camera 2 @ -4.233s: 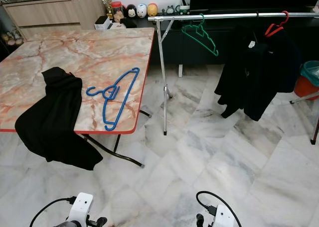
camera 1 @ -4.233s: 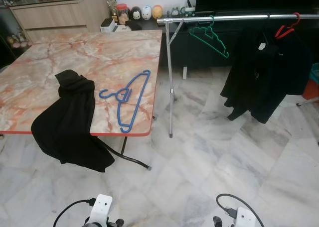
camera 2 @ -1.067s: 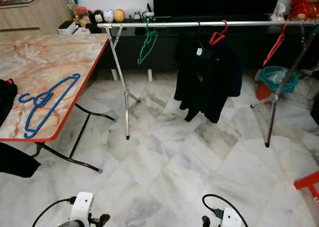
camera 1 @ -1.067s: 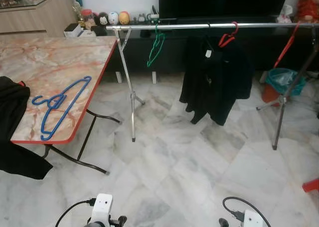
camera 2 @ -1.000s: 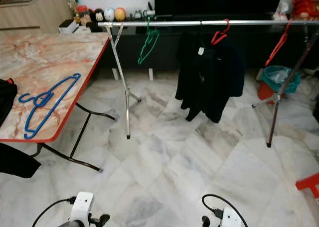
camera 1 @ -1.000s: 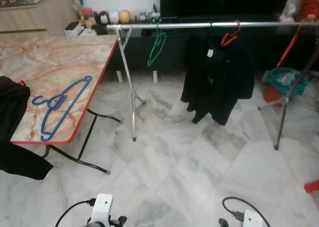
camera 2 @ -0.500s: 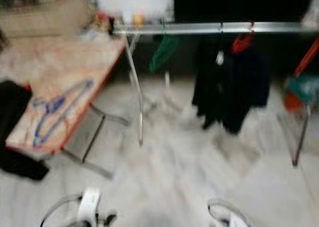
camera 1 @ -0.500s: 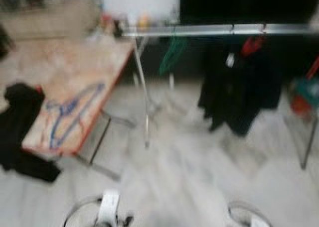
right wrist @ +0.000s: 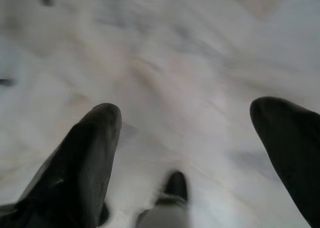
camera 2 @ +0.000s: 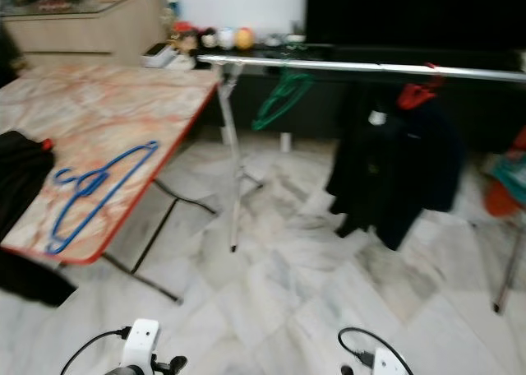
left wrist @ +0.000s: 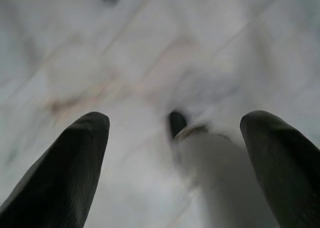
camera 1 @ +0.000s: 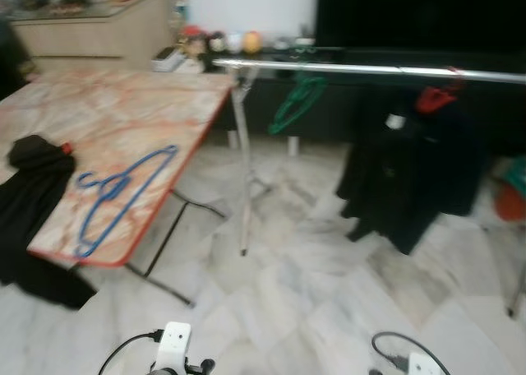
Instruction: Hang hanger
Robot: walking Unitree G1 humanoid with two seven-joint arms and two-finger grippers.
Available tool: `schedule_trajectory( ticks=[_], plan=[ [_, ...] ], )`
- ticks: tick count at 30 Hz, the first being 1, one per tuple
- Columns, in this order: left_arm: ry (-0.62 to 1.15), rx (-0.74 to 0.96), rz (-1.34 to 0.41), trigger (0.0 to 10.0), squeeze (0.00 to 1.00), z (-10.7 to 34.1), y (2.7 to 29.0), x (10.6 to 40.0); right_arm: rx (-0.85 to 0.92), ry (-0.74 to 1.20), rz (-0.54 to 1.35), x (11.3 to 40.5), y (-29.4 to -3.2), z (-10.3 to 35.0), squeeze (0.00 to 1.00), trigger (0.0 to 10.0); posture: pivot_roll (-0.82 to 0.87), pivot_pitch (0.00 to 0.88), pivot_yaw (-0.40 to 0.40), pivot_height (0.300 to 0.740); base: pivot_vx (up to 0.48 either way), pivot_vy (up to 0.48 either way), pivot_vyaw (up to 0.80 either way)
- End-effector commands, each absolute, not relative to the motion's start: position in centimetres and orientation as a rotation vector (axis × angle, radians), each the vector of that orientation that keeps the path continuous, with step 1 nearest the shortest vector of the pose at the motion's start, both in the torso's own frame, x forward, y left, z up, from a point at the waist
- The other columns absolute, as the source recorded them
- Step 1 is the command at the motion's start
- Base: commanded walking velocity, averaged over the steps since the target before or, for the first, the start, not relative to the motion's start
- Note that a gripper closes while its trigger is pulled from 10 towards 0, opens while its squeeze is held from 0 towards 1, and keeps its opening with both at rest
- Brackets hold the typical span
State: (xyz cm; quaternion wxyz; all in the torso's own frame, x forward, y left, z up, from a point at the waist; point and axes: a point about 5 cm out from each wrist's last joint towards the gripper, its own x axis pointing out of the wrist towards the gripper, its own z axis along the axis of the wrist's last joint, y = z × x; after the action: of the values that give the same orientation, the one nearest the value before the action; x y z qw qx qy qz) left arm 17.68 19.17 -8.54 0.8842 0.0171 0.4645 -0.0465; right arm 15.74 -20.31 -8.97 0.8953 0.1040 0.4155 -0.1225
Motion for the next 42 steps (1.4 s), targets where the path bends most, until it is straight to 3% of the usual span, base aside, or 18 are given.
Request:
schedule_trajectory(
  ticks=[1, 42],
  plan=[
    [0.943, 0.043, -0.117, 10.0, 0.00, -8.16, 18.56, 18.65, 0.228, 0.891, -0.284, 14.29, -20.57, -9.48, 0.00, 10.0, -0.05, 0.000, 0.038, 0.740, 0.300, 0.000, 0.00],
    [0.940, 0.043, -0.125, 10.0, 0.00, -8.10, 18.39, 18.81, 0.225, 0.899, -0.295, 14.33, -20.91, -9.45, 0.00, 10.0, -0.05, 0.000, 0.039, 0.740, 0.299, 0.000, 0.00]
  ],
)
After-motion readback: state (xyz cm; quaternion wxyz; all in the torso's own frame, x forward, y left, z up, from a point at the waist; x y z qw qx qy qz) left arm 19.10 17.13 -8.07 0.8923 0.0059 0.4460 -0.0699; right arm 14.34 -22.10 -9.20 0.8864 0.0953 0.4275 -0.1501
